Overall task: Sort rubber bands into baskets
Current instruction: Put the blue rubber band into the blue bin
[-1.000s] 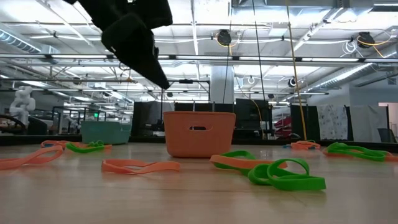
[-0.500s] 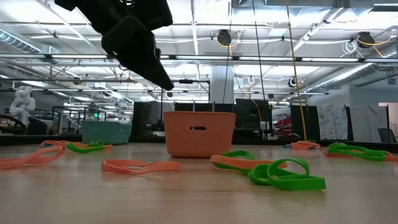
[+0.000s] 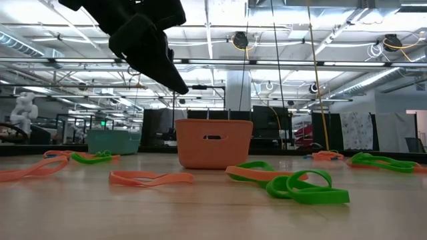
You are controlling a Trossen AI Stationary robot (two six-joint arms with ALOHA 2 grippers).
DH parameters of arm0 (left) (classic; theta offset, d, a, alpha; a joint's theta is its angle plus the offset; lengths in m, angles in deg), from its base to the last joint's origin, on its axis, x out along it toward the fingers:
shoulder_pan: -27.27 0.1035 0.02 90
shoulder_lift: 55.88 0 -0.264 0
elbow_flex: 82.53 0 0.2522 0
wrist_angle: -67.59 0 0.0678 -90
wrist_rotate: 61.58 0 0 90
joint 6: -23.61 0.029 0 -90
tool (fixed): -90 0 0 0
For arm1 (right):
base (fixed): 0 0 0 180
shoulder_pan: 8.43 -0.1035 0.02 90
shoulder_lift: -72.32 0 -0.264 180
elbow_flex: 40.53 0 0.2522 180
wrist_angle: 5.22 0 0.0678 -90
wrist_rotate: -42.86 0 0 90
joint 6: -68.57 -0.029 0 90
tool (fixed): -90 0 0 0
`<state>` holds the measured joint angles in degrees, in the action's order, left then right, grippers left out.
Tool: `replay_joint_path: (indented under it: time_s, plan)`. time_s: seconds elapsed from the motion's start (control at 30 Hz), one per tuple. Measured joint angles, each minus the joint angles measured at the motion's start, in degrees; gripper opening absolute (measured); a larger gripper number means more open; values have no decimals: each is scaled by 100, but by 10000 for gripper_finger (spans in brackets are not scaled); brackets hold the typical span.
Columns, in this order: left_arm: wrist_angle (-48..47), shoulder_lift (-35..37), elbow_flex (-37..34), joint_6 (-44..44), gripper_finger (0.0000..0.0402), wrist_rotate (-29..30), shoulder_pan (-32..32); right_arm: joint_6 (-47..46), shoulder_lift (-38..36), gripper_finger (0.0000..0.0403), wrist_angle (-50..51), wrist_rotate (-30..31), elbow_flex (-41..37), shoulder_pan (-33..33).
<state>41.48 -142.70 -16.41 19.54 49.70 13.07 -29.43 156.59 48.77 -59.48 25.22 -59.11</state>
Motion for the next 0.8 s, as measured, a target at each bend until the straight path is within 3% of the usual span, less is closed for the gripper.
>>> replay_joint_path:
  time_s: [0.3, 0.5, 0.67, 0.8]
  plan:
    - [3, -2, 0, 0, 219, -1, -8, 648, -128, 185, -61, -292, -2, 78]
    - [-15, 143, 4, 1, 219, 124, -107, 948, -763, 203, -65, -192, -2, 412]
    - [-235, 339, 5, -7, 219, 481, -247, 1642, -1383, 203, 82, 513, -2, 817]
    - [-416, 445, -65, -81, 219, 747, -299, 2341, -1790, 203, 434, 1521, -2, 1372]
